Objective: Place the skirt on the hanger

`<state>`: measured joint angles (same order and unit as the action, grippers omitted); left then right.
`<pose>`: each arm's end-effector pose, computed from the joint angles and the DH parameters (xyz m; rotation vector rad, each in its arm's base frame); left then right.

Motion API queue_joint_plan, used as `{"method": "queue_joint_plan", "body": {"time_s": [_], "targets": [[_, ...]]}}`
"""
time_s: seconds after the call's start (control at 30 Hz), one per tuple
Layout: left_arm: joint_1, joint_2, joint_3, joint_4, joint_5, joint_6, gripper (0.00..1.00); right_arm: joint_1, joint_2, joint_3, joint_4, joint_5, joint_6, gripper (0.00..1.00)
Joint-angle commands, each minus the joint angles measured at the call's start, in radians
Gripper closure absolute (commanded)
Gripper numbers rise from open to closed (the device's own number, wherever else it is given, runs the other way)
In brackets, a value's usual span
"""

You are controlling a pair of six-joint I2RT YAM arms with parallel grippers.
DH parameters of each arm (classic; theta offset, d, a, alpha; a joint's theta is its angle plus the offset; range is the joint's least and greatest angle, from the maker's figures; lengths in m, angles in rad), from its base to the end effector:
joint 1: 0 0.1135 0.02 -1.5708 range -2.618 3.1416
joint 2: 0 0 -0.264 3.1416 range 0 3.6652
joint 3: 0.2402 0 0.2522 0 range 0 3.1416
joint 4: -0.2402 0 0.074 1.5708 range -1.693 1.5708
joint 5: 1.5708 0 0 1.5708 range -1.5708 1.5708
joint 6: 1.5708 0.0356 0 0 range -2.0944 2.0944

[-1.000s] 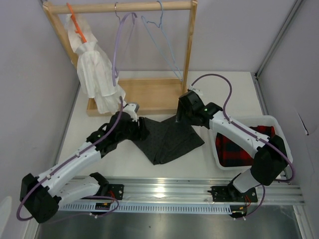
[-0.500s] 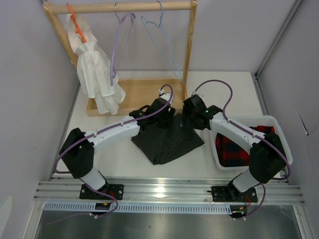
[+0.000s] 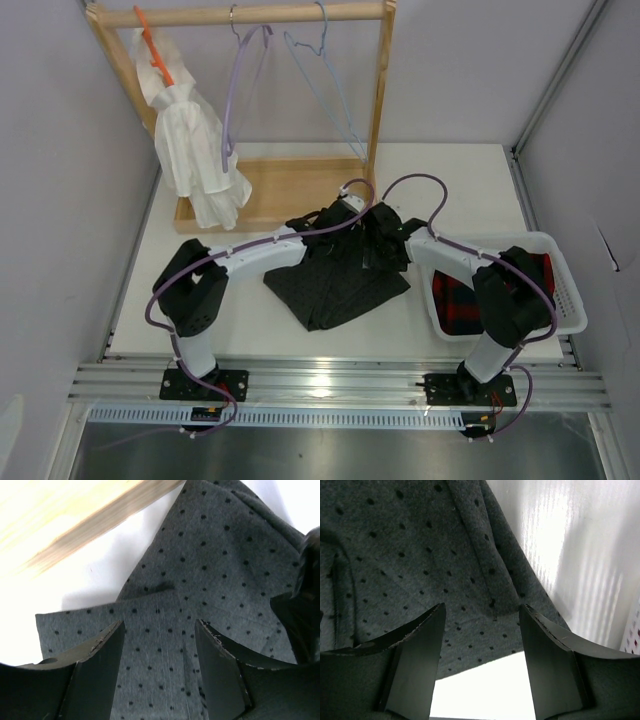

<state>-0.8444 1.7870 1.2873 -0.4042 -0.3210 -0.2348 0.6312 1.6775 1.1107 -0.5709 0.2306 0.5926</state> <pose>0.2655 -0.2819 0.2220 0.5945 2.3401 -0.0942 0.2733 0.1897 0.1965 0.0164 2.6570 0.0839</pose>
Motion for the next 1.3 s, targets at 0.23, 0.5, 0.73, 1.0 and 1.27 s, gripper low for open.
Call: {"method": "queue_joint_plan", "body": {"time_s": [0.23,0.5,0.73,1.0,1.27], "targets": [[0.028,0.038,0.043,-0.016,0.007,0.049,0.42,0.002,0.01,0.014,0.048,0.015,-0.03,0.87],[0.082,-0.014,0.017,-0.038,0.037,0.061,0.66,0.012,-0.09,0.055,-0.027,0.035,-0.008,1.0],[0.091,-0.153,-0.014,-0.065,0.097,0.032,0.72,0.022,-0.24,0.152,-0.109,0.033,-0.002,1.0],[0.08,-0.518,-0.215,-0.032,0.226,-0.083,0.66,0.076,-0.334,0.3,-0.175,0.03,-0.002,1.0],[0.068,-0.765,-0.325,-0.007,0.313,-0.166,0.5,0.102,-0.337,0.359,-0.224,0.067,0.007,1.0]]}}
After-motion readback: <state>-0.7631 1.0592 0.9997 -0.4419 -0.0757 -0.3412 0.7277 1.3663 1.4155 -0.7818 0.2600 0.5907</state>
